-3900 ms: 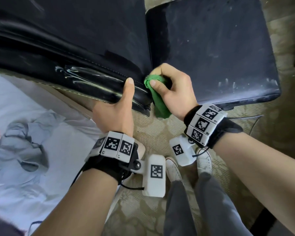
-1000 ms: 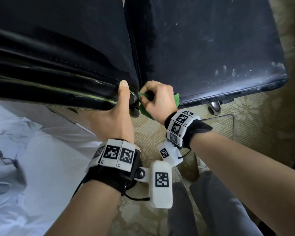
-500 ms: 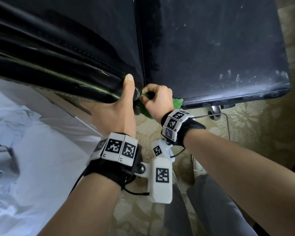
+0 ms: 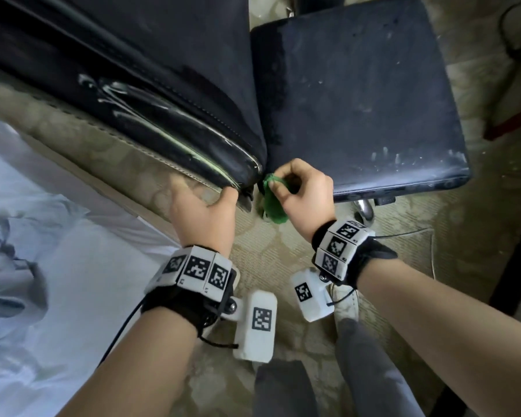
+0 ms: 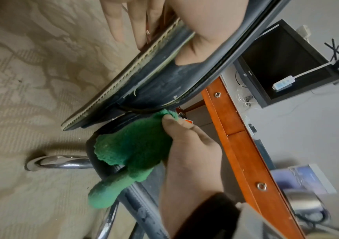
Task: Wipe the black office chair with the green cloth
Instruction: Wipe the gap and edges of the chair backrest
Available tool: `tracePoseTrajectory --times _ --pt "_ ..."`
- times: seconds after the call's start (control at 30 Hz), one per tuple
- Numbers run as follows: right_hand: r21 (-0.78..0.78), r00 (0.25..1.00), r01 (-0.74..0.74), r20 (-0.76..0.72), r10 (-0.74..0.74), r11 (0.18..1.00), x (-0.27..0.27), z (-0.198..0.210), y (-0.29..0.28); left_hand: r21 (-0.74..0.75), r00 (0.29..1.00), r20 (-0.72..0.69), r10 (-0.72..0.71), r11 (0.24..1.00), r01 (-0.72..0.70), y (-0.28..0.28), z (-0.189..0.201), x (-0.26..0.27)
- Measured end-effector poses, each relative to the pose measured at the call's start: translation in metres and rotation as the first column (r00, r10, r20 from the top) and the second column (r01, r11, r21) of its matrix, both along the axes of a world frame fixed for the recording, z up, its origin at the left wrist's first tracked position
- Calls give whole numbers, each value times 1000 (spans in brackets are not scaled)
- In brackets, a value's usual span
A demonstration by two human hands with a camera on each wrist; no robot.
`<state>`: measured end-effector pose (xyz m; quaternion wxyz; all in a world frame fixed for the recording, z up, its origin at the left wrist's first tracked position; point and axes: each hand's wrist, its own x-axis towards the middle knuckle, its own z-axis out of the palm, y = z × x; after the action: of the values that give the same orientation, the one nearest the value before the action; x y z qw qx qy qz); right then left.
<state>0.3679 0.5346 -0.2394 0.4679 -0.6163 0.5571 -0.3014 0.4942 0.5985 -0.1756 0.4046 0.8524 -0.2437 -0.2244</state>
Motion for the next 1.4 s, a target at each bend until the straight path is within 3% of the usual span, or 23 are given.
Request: tracePoseTrajectory --times 0.17,0.33,0.57,0.73,1.0,1.17,1.4 --pt "-151 995 100 38 -95 984 12 11 16 48 979 132 -155 988 150 5 -9 27" --pt "-292 982 171 -33 -188 941 26 18 23 42 961 160 -226 974 222 2 -2 38" --pt "-294 937 260 -155 -314 920 38 15 7 105 944 223 -243 969 225 -4 4 40" --pt "-335 928 300 -114 -355 893 41 22 6 129 956 187 -227 970 206 -8 7 41" --pt "-324 935 302 -82 -345 897 52 33 24 158 968 112 -225 966 206 -6 21 35" --pt "-395 941 308 -5 -337 865 54 45 25 188 947 139 -290 947 262 -5 21 35" --pt "-298 936 283 -122 -331 911 47 28 26 196 940 133 -315 938 286 -4 24 35"
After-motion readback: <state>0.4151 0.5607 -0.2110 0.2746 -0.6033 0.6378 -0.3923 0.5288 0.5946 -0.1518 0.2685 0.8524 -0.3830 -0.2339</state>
